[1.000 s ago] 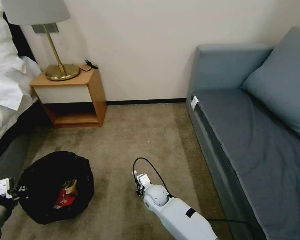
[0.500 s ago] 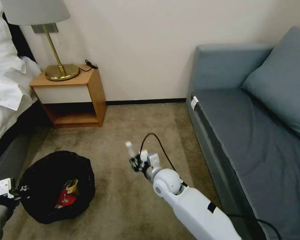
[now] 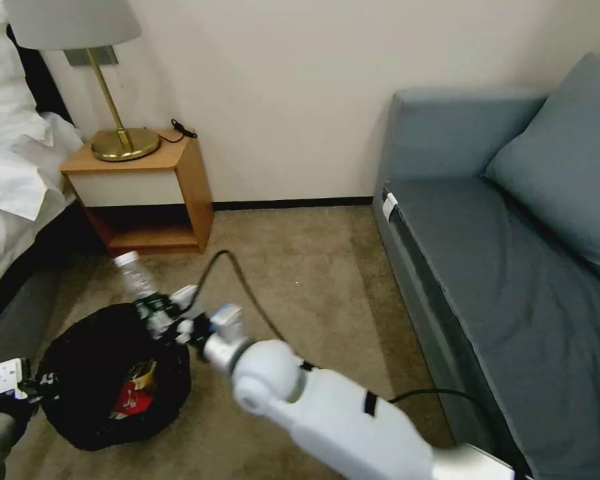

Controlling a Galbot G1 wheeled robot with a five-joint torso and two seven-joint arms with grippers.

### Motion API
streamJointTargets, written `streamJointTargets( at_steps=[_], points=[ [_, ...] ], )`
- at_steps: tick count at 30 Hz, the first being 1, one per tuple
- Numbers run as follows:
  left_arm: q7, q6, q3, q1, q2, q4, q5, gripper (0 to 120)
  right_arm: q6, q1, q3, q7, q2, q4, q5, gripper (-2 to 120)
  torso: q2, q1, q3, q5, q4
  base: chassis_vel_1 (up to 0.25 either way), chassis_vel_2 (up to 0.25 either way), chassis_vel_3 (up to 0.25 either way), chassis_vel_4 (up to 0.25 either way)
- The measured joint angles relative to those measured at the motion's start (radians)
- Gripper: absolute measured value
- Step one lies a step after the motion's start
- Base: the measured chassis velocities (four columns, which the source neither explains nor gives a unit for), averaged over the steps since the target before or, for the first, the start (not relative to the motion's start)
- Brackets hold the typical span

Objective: Pick up the trash bin, then pick up the garbage on the floor and place it into the trash bin.

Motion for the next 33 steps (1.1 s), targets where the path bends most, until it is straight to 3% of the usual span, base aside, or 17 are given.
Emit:
streamJointTargets(
  at_steps=[6,7,10,24,30,33],
  points=[
    [0.0,0.0,-0.002,0.001,0.002,-0.002,-0.001,3,-0.01,-0.014,-0.027,-0.014,0.001,-0.012,-0.009,27,0.0,0.0,0.0,0.0,-0.0003,0.0,0.0,0.0,0.0],
    [0.0,0.0,-0.002,0.001,0.002,-0.002,-0.001,3,-0.012,-0.017,-0.031,-0.014,0.001,-0.012,-0.009,35,0.0,0.0,0.0,0.0,-0.0002,0.0,0.0,0.0,0.0],
    [0.0,0.0,-0.002,0.001,0.002,-0.002,-0.001,3,-0.014,-0.019,-0.034,-0.014,0.002,-0.012,-0.009,42,0.0,0.0,0.0,0.0,-0.0002,0.0,0.0,0.0,0.0],
    [0.003,-0.001,-0.011,0.008,0.0,0.001,-0.006,3,-0.015,-0.057,-0.032,-0.015,0.002,0.004,-0.047,96,0.0,0.0,0.0,0.0001,-0.0001,0.0,0.0,0.0,0.0],
    [0.003,-0.001,-0.016,-0.001,0.007,0.017,-0.028,3,0.017,-0.101,0.054,-0.004,-0.033,0.036,-0.142,100,0.0,0.0,0.0,0.0003,-0.0001,0.0,0.0,0.0,0.0],
    [-0.005,0.0,-0.018,-0.007,0.01,0.025,-0.056,3,0.046,-0.184,0.181,-0.003,-0.097,0.101,-0.227,100,0.0,0.0,0.0,0.0003,-0.0004,0.0,0.0,0.0,0.0]
  ],
)
